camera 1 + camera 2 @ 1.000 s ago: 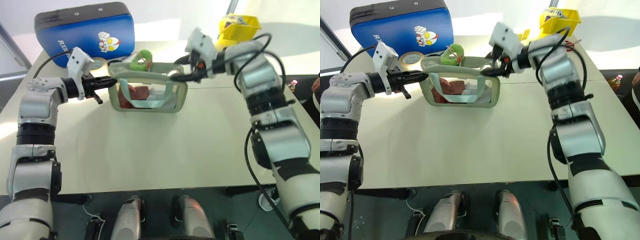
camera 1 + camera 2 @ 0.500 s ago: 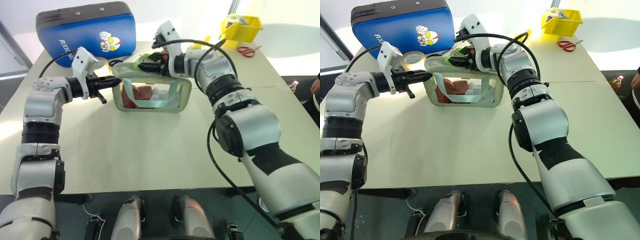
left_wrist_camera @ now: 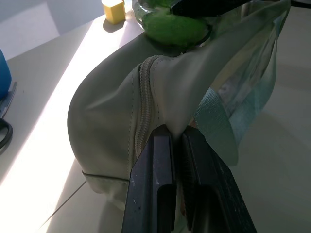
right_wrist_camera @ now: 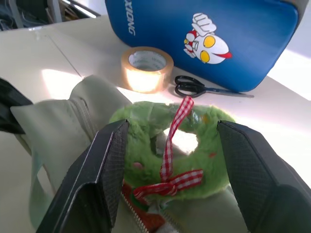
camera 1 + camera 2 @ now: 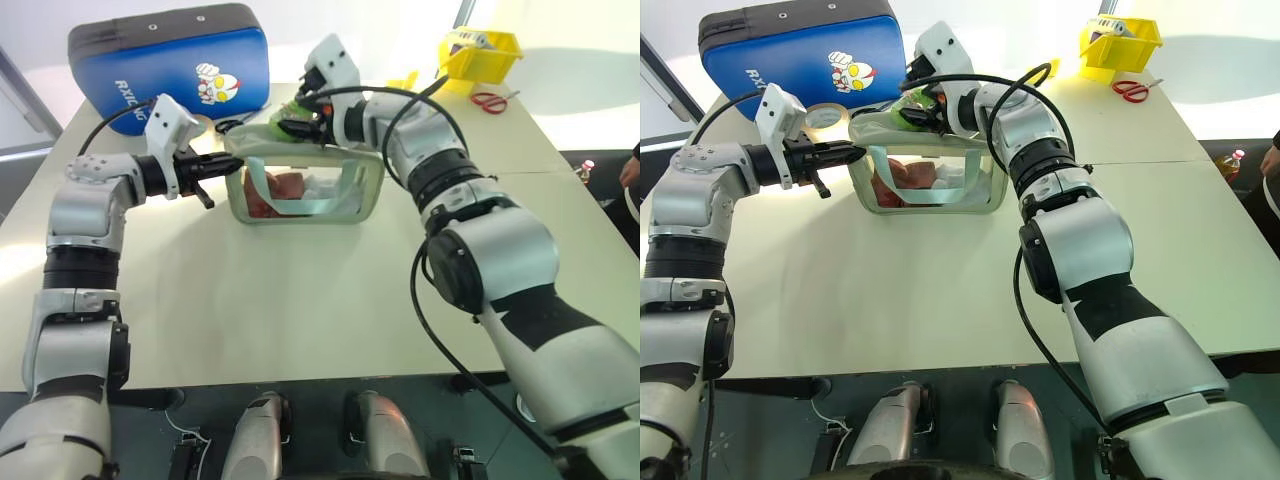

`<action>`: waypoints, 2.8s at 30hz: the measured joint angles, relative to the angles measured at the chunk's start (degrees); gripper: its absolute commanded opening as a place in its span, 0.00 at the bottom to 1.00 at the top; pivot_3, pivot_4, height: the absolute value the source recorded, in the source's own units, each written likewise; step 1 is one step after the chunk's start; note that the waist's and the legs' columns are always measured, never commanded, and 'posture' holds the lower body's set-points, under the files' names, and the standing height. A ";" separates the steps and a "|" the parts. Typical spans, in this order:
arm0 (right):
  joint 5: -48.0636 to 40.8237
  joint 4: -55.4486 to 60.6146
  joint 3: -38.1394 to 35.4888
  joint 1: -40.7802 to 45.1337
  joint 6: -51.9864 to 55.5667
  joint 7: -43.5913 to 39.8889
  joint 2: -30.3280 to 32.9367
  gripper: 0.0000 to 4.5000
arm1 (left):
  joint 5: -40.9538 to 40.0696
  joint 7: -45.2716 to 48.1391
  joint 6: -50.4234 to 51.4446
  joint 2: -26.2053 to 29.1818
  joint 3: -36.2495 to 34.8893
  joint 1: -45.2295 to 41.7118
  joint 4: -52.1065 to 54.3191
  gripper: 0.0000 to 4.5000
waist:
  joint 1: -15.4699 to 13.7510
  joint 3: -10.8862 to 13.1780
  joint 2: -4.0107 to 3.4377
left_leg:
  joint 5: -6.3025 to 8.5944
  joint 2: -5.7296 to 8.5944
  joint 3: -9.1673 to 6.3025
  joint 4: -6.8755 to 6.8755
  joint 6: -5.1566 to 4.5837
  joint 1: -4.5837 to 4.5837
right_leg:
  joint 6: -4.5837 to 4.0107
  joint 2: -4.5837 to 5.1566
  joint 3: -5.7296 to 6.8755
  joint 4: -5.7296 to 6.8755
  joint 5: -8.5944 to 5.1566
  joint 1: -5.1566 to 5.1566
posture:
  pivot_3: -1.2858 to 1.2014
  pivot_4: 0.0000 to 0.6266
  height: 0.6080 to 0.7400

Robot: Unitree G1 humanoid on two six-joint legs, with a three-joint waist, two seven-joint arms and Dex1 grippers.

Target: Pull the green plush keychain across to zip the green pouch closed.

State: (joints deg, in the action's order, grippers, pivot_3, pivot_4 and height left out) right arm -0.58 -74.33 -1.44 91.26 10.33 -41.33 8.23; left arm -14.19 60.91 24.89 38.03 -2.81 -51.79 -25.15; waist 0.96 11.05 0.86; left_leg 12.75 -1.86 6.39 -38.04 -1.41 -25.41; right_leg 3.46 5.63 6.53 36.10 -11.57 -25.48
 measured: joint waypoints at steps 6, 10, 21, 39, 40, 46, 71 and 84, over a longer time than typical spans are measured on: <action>-1.35 -0.26 -3.30 1.53 2.68 2.16 0.84 0.66 | 0.00 0.03 -0.02 -0.04 0.04 -0.01 -0.01 0.00 | 0.03 0.00 0.00 | 0.01 0.00 0.00 0.00 -0.01 0.00 | 0.00 0.00 0.00 0.00 0.00 0.00 | 0.52 0.24 1.00; -0.71 -1.10 -3.33 0.84 5.06 3.82 0.69 0.66 | 0.02 0.11 -0.09 -0.24 0.34 -0.26 -0.12 0.00 | 0.01 0.00 0.00 | 0.01 0.00 0.00 0.00 -0.01 0.00 | 0.00 0.00 0.00 0.00 0.00 0.01 | 0.52 0.24 1.00; -0.92 -1.46 -4.74 -1.41 7.91 4.35 -0.57 0.14 | 0.05 0.16 -0.33 -0.39 1.00 -0.72 -0.71 0.00 | 0.08 0.00 0.01 | 0.01 0.00 -0.02 0.00 -0.02 0.02 | 0.00 0.00 0.00 0.00 0.00 0.02 | 0.52 0.24 1.00; 0.59 5.91 -3.10 -1.74 3.79 0.74 9.85 0.01 | -0.27 0.06 -0.23 -0.42 0.99 -0.05 0.60 0.00 | 0.00 0.00 0.00 | 0.02 0.00 -0.02 0.01 -0.03 0.00 | 0.00 0.00 0.00 -0.02 0.00 0.01 | 0.52 0.24 1.00; 0.98 6.39 -2.78 -2.40 3.42 1.50 10.74 0.01 | -0.26 0.06 -0.25 -0.49 0.99 -0.05 0.58 0.00 | -0.03 0.00 0.00 | 0.02 0.00 -0.01 0.01 -0.03 0.00 | 0.00 0.00 0.00 -0.02 0.00 0.02 | 0.52 0.24 1.00; 6.02 7.68 0.69 -8.81 -2.12 10.10 18.03 0.01 | -0.24 0.16 -0.44 -1.10 1.29 -0.48 0.24 0.00 | -0.21 0.01 -0.01 | 0.02 0.02 0.01 0.01 -0.03 -0.01 | 0.00 0.02 -0.01 -0.07 -0.01 0.01 | 0.52 0.24 1.00; -2.07 21.62 -3.55 -34.24 6.00 18.75 7.65 0.36 | 0.03 1.08 -0.72 -1.97 2.09 -1.57 -1.38 0.00 | 1.09 0.00 -0.02 | -0.05 -0.08 -0.02 0.06 0.05 0.12 | 0.00 -0.08 -0.02 0.03 -0.01 0.07 | 0.52 0.24 1.00; -5.64 46.34 5.02 -32.32 19.14 -19.87 34.03 1.00 | -0.05 1.45 -1.07 -1.28 2.08 -1.75 -1.74 0.08 | 1.03 0.03 -0.06 | 0.00 -0.07 -0.03 0.06 -0.02 0.05 | 0.02 -0.06 -0.01 -0.07 -0.03 -0.01 | 0.52 0.24 1.00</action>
State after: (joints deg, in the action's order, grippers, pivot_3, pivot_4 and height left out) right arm -6.22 -27.99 3.57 58.94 29.46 -61.21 42.26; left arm -14.24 62.36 23.82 36.75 -0.73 -53.54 -26.89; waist 1.99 11.08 0.80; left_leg 12.75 -1.93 6.36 -37.98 -1.43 -25.37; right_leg 3.48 5.57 6.52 36.04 -11.61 -25.49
